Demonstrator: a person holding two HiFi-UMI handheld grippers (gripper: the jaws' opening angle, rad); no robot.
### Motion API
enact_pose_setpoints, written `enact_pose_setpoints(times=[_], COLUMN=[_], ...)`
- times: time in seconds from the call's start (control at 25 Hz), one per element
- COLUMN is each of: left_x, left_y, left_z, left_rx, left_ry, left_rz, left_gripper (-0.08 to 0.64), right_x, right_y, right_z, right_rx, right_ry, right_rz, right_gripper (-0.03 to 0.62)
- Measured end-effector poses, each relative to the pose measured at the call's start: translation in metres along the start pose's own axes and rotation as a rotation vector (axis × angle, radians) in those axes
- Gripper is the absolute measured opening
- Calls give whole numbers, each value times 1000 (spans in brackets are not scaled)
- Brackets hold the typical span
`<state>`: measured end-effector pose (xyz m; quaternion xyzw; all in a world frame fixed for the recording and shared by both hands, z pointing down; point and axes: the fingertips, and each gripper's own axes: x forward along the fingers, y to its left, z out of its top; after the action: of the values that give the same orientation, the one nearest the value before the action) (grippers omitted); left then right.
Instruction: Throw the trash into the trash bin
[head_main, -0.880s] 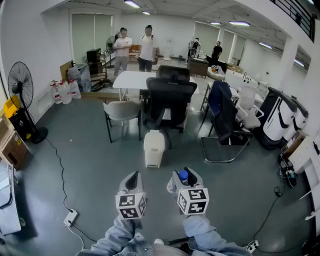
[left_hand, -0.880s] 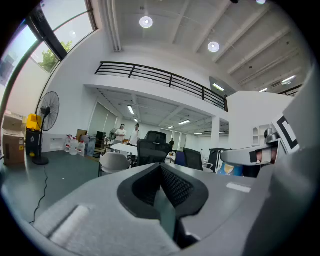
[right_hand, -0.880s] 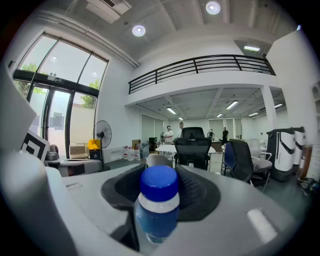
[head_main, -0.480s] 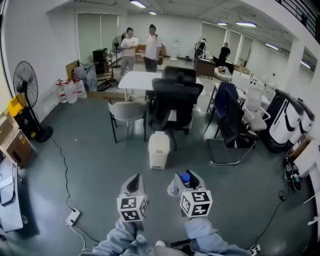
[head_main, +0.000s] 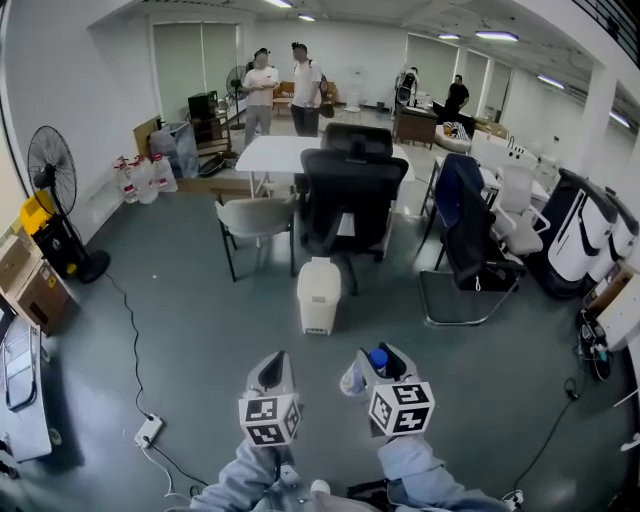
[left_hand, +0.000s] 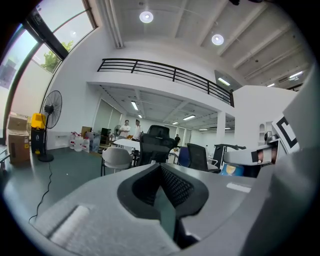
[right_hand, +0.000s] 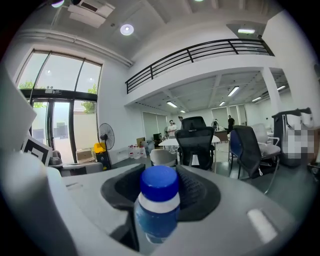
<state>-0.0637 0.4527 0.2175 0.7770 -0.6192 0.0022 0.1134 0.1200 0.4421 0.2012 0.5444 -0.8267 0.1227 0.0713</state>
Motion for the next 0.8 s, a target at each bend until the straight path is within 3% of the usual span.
enact_pose_setpoints(times=[0.44, 0.8], left_x=[60, 145], left_y=[14, 56], left_z=[1, 39], left_rx=[13, 0], left_ry=[20, -18], left_rz=[1, -25], left_gripper=[6, 6], right_x=[54, 132], right_y=[-30, -36], right_z=[2, 42], right_rx=[38, 5], right_ry=[23, 2], right_rz=[-21, -55], right_gripper=[195, 195])
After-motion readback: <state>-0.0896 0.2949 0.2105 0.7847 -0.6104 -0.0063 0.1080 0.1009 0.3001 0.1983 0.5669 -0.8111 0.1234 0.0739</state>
